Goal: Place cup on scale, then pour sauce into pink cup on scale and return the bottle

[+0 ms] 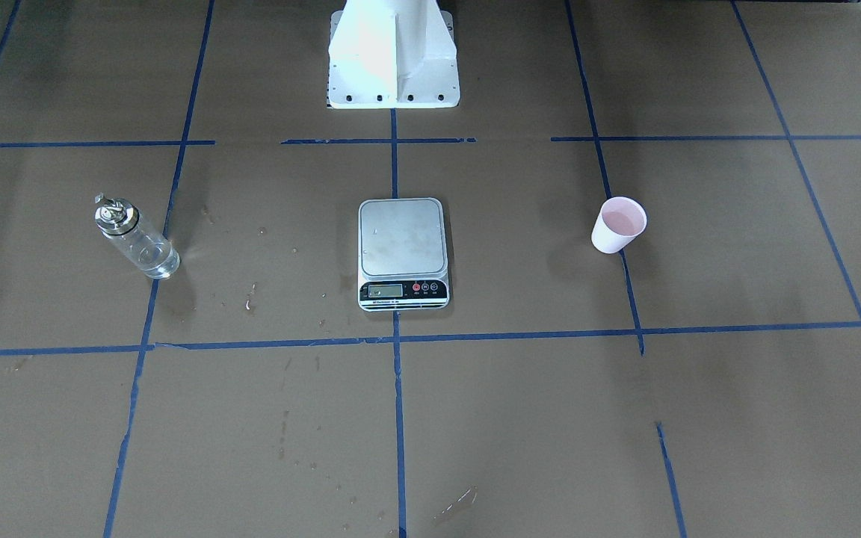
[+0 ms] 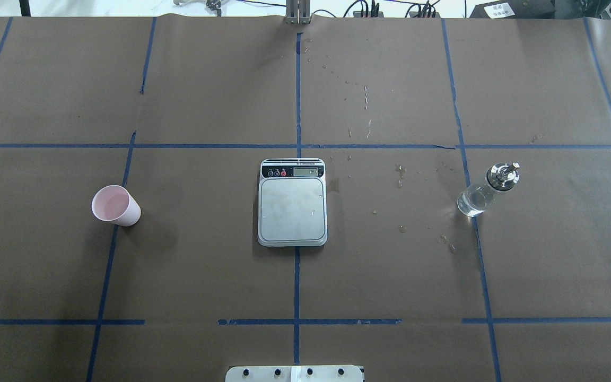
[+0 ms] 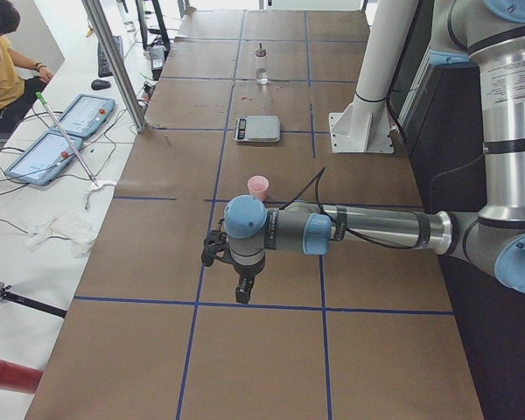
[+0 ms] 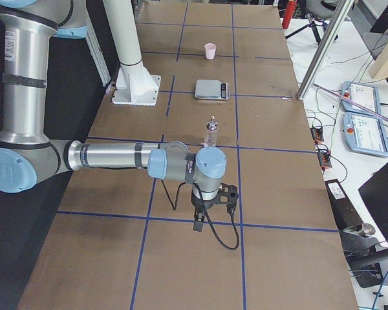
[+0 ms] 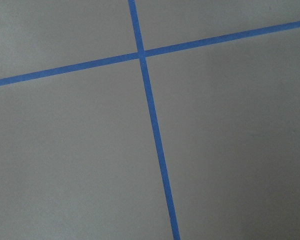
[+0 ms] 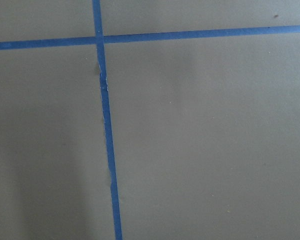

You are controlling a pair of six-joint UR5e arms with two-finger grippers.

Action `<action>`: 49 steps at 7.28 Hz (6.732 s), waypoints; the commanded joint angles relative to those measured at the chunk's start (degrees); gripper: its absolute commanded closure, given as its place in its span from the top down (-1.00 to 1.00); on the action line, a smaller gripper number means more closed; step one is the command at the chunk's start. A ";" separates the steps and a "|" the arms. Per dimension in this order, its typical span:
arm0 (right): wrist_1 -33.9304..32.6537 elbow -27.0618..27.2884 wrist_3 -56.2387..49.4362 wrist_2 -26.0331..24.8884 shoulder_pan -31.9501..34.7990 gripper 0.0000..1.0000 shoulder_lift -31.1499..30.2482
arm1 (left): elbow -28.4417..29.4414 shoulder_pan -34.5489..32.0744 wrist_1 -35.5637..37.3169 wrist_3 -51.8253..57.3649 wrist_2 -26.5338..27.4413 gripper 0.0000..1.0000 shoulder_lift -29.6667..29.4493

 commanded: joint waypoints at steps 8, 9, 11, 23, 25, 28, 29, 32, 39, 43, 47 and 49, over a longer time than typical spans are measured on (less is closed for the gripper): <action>0.98 7.49 0.69 4.58 -5.44 1.00 4.27 | 1.79 0.26 -12.59 0.18 -1.08 1.00 -0.70; 0.98 6.98 0.69 4.32 -6.15 1.00 9.70 | 1.18 0.34 -15.39 0.44 -3.43 1.00 -1.66; 1.24 8.11 0.87 4.76 -6.42 1.00 11.43 | 1.71 0.43 -27.08 0.52 -4.15 1.00 -7.82; 7.92 8.39 1.75 8.89 -6.68 1.00 8.44 | -9.02 41.98 -46.19 -64.12 36.75 0.86 -3.27; 7.92 8.30 1.75 8.89 -6.68 1.00 8.44 | -8.93 42.61 -46.18 -64.95 37.59 0.57 -1.06; 7.92 8.30 1.75 8.89 -6.68 1.00 8.35 | -8.93 50.94 -46.18 -74.06 42.13 0.55 -1.49; 7.92 8.30 1.75 8.89 -6.68 1.00 8.26 | -8.85 52.10 -46.10 -74.61 42.77 0.53 -1.49; 7.92 8.56 1.57 8.89 -6.68 1.00 7.57 | -8.32 53.51 -45.04 -74.79 43.65 0.21 -1.58; 7.92 8.65 1.57 8.89 -6.68 1.00 7.56 | -7.96 54.92 -44.95 -74.71 43.66 -1.00 -2.19; 7.92 8.65 1.66 8.89 -6.68 1.00 7.47 | -11.03 54.84 -41.30 -74.09 43.30 -1.00 -4.73; 7.92 8.74 1.66 8.98 -6.68 1.00 7.47 | -15.00 58.06 -4.27 -79.77 43.57 -1.00 -30.06; 7.92 9.17 1.66 8.98 -6.68 1.00 7.12 | -13.42 63.34 6.27 -86.02 44.53 -1.00 -42.41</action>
